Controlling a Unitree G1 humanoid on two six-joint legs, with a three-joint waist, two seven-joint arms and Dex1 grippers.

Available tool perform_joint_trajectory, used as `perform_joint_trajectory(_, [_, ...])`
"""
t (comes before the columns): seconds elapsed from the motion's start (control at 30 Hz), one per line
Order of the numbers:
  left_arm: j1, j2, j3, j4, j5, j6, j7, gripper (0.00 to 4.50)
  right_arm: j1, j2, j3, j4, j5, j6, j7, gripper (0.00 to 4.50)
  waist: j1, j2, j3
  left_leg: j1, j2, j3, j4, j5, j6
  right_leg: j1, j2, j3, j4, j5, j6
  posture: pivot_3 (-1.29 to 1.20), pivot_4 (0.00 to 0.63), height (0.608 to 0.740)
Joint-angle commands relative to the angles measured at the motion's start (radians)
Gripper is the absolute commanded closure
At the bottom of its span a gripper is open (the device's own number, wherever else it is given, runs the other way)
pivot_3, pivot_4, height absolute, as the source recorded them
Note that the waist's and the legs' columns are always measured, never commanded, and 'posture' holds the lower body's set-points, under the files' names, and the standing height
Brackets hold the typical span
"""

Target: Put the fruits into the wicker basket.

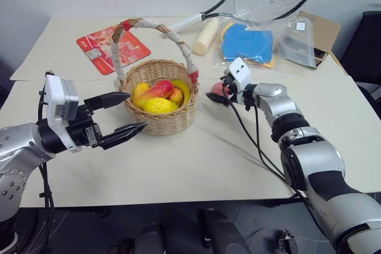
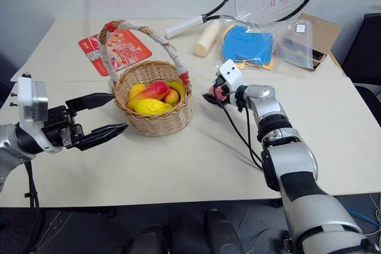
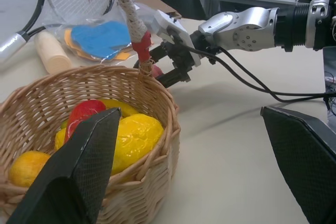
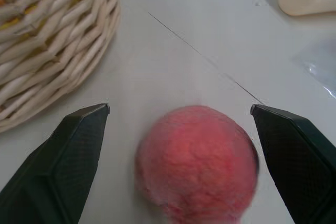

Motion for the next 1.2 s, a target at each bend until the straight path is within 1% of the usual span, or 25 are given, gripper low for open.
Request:
perform_joint_trajectory(0.03, [0.008,0.001,0.035,-0.028,0.003,-0.021,-0.003,0.0,-0.011,-0.007,-0.033,-0.008,0.017,-0.029,0.015,1.26,-0.001,0.0,0.0,0.0,0.0,0.0,0.0,0.0,0.0,-0.001,0.0,0.0,0.001,0.0,0.0,0.0,0.15,0.74])
perform_joint_trajectory(0.1, [0.011,0.0,0.037,-0.025,0.007,-0.023,-0.004,0.0,-0.009,-0.019,-0.039,-0.013,0.019,-0.032,0.04,1.92,-0.004,0.0,0.0,-0.001,0.0,0.0,-0.001,0.0,-0.001,-0.002,0.0,0.0,0.001,0.0,0.0,0.0,0.15,0.74])
perform_joint_trajectory(0.13, [0.015,-0.001,0.04,-0.024,0.008,-0.024,-0.004,0.0,-0.004,-0.031,-0.04,-0.02,0.017,-0.043,0.058,2.14,-0.004,0.0,0.0,-0.001,0.0,0.0,-0.001,0.001,-0.002,-0.002,0.0,0.0,0.001,0.0,0.0,0.0,0.15,0.74])
perform_joint_trajectory(0.17, [0.021,-0.002,0.043,-0.022,0.012,-0.026,-0.006,0.0,0.003,-0.045,-0.042,-0.032,0.018,-0.065,0.084,2.25,-0.004,0.0,0.0,-0.001,0.0,0.0,-0.001,0.001,-0.002,-0.002,0.0,0.0,0.001,0.0,0.0,0.0,0.15,0.74])
perform_joint_trajectory(0.23, [0.04,-0.003,0.052,-0.02,0.021,-0.033,-0.012,0.0,0.021,-0.069,-0.066,-0.083,0.057,-0.128,0.182,2.25,-0.002,0.0,0.0,-0.001,0.0,0.0,-0.002,0.001,-0.002,-0.002,0.0,0.0,0.0,0.0,0.0,0.0,0.15,0.74])
perform_joint_trajectory(0.33, [0.072,-0.004,0.082,-0.021,0.018,-0.034,-0.011,0.0,0.063,-0.103,-0.097,-0.24,0.165,-0.108,0.422,2.25,-0.001,0.0,0.0,-0.001,0.001,0.0,-0.002,0.001,-0.002,-0.002,0.0,0.0,0.0,0.0,0.0,0.0,0.15,0.74])
perform_joint_trajectory(0.4, [0.114,-0.012,0.127,-0.025,0.005,-0.031,-0.019,0.0,0.142,-0.147,-0.073,-0.479,0.257,0.058,0.59,2.25,-0.001,0.0,0.0,-0.001,0.004,0.0,-0.002,0.001,-0.002,-0.002,0.0,0.0,0.0,0.0,0.0,0.0,0.15,0.74])
perform_joint_trajectory(0.43, [0.144,-0.018,0.153,-0.027,0.002,-0.035,-0.03,0.0,0.189,-0.174,-0.049,-0.611,0.294,0.156,0.643,2.25,0.001,0.0,0.0,-0.001,0.005,0.0,-0.002,0.001,-0.002,-0.002,0.0,0.0,0.0,0.0,0.0,0.0,0.15,0.74])
perform_joint_trajectory(0.5, [0.198,-0.043,0.197,-0.031,0.006,-0.064,-0.058,0.0,0.279,-0.223,-0.002,-0.856,0.359,0.349,0.688,2.25,0.005,0.0,0.0,-0.001,0.007,0.0,-0.003,0.0,-0.003,-0.002,0.001,-0.001,0.0,0.0,0.0,0.0,0.15,0.74])
perform_joint_trajectory(0.57, [0.243,-0.072,0.231,-0.029,0.032,-0.104,-0.067,0.0,0.34,-0.242,0.027,-1.06,0.415,0.494,0.663,2.25,0.006,0.0,0.0,-0.001,0.008,0.0,-0.003,-0.002,0.0,-0.002,0.001,-0.003,0.0,0.0,-0.001,0.0,0.15,0.74])
perform_joint_trajectory(0.6, [0.269,-0.08,0.244,-0.033,0.044,-0.115,-0.07,0.0,0.349,-0.223,0.028,-1.137,0.443,0.547,0.618,2.25,0.003,0.0,0.0,-0.001,0.008,0.0,-0.002,-0.002,0.001,-0.002,0.001,-0.002,0.0,-0.001,-0.001,0.0,0.15,0.74])
perform_joint_trajectory(0.67, [0.309,-0.094,0.264,-0.044,0.048,-0.119,-0.066,0.0,0.343,-0.145,0.013,-1.232,0.489,0.599,0.51,2.25,-0.005,0.0,0.0,0.0,0.008,0.001,-0.002,-0.002,0.001,-0.003,0.001,-0.002,0.002,0.0,-0.002,0.0,0.15,0.74])
perform_joint_trajectory(0.73, [0.333,-0.106,0.272,-0.05,0.05,-0.126,-0.057,0.0,0.334,-0.066,0.02,-1.268,0.477,0.593,0.411,2.25,-0.004,0.0,0.0,0.001,0.008,0.002,-0.002,-0.002,0.001,-0.003,0.002,-0.001,0.003,0.002,-0.004,0.0,0.15,0.74])
perform_joint_trajectory(0.77, [0.339,-0.11,0.271,-0.052,0.052,-0.129,-0.054,0.0,0.332,-0.039,0.028,-1.267,0.454,0.565,0.376,2.25,-0.002,0.0,0.0,0.001,0.008,0.001,-0.002,-0.001,0.0,-0.003,0.003,-0.002,0.003,0.002,-0.005,0.0,0.15,0.74])
perform_joint_trajectory(0.83, [0.351,-0.123,0.266,-0.057,0.063,-0.137,-0.043,0.0,0.306,0.054,0.045,-1.216,0.385,0.471,0.256,2.25,0.002,0.0,0.0,0.001,0.008,0.0,-0.002,-0.001,0.0,-0.004,0.003,-0.002,0.003,0.002,-0.005,0.0,0.15,0.74])
perform_joint_trajectory(0.87, [0.352,-0.128,0.265,-0.059,0.063,-0.139,-0.036,0.0,0.29,0.088,0.051,-1.187,0.359,0.453,0.201,2.25,0.002,-0.001,-0.001,0.0,0.007,0.0,-0.002,-0.001,0.0,-0.004,0.003,-0.002,0.003,0.002,-0.005,0.0,0.15,0.74])
perform_joint_trajectory(0.9, [0.354,-0.132,0.264,-0.062,0.061,-0.141,-0.03,0.0,0.278,0.105,0.062,-1.166,0.332,0.434,0.17,2.25,0.003,-0.001,-0.001,-0.001,0.007,0.0,-0.002,-0.001,0.0,-0.005,0.003,-0.002,0.002,0.002,-0.005,0.0,0.15,0.74])
perform_joint_trajectory(1.0, [0.356,-0.138,0.263,-0.072,0.058,-0.143,-0.015,0.0,0.24,0.142,0.124,-1.083,0.216,0.298,0.098,2.25,0.005,-0.002,-0.001,-0.003,0.007,0.0,-0.002,-0.001,0.001,-0.006,0.002,-0.002,0.001,0.002,-0.005,0.0,0.15,0.74])
perform_joint_trajectory(1.1, [0.357,-0.145,0.266,-0.084,0.051,-0.146,-0.001,0.0,0.199,0.151,0.193,-0.998,0.082,0.234,-0.002,2.25,0.001,-0.002,-0.001,-0.003,0.007,0.002,-0.002,-0.002,0.002,-0.006,0.001,-0.001,0.0,0.002,-0.005,0.0,0.15,0.74])
perform_joint_trajectory(1.17, [0.357,-0.148,0.267,-0.092,0.045,-0.146,0.01,0.0,0.19,0.162,0.216,-0.954,0.038,0.166,-0.035,1.51,-0.002,-0.002,-0.001,-0.003,0.007,0.003,-0.002,-0.002,0.002,-0.006,0.001,-0.001,0.0,0.002,-0.005,0.0,0.15,0.74])
perform_joint_trajectory(1.2, [0.359,-0.15,0.268,-0.096,0.044,-0.146,0.014,0.0,0.19,0.163,0.233,-0.951,0.04,0.193,-0.011,1.24,-0.002,-0.002,-0.001,-0.003,0.007,0.003,-0.002,-0.002,0.002,-0.007,0.001,-0.001,0.0,0.002,-0.005,0.0,0.15,0.74])
